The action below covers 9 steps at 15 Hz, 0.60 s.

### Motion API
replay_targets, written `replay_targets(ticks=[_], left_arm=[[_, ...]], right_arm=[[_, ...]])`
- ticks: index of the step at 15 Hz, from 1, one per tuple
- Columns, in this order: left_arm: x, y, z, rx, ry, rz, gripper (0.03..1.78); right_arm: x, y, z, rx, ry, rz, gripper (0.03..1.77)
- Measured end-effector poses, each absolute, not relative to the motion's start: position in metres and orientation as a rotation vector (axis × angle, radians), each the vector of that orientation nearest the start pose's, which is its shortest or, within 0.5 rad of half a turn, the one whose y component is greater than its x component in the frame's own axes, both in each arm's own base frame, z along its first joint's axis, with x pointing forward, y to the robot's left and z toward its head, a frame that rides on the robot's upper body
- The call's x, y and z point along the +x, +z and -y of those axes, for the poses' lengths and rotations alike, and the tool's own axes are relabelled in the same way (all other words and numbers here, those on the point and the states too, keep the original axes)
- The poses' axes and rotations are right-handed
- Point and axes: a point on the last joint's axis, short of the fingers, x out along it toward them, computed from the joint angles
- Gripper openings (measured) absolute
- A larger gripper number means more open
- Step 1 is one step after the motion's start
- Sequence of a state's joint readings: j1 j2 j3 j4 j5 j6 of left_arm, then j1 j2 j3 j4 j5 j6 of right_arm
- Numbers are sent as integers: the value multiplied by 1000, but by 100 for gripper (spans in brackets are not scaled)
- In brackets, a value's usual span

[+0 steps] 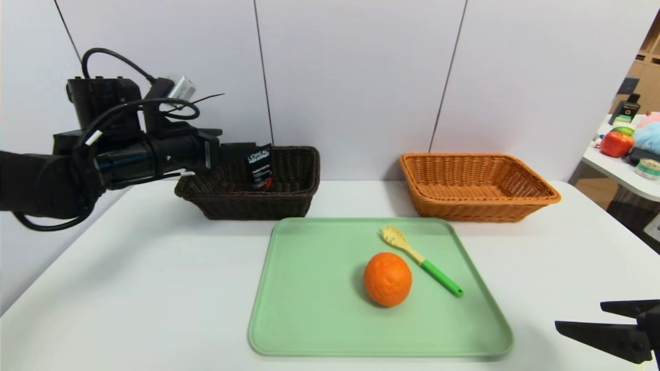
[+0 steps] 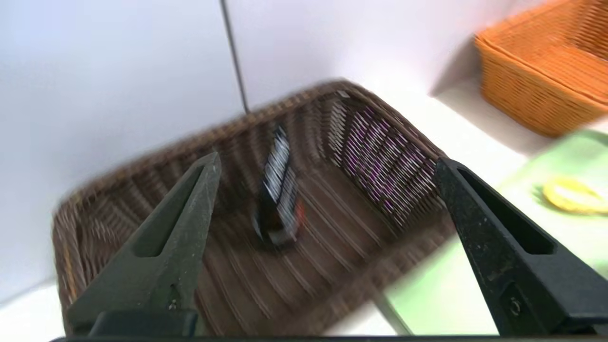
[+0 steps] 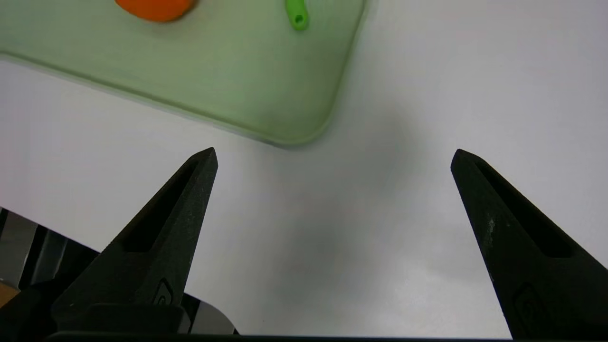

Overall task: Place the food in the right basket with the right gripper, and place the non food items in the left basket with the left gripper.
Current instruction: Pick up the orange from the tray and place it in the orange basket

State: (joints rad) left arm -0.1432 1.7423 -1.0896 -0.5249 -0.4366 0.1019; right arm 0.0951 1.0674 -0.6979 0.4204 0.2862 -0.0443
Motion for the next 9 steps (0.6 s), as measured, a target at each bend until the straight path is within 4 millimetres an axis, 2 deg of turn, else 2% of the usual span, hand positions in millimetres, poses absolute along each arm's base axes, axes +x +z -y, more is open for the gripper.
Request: replay_targets(ticks=[2, 5, 9], left_arm=[[301, 231, 61, 74, -611, -139, 162], [260, 219, 81, 73, -708, -198, 165], [222, 206, 107, 78, -845, -246, 167]], right_arm=[[117, 197, -18, 34, 386, -781, 170], [120, 197, -19, 31, 390, -776, 170], [121, 195, -19, 34, 389, -782, 170]])
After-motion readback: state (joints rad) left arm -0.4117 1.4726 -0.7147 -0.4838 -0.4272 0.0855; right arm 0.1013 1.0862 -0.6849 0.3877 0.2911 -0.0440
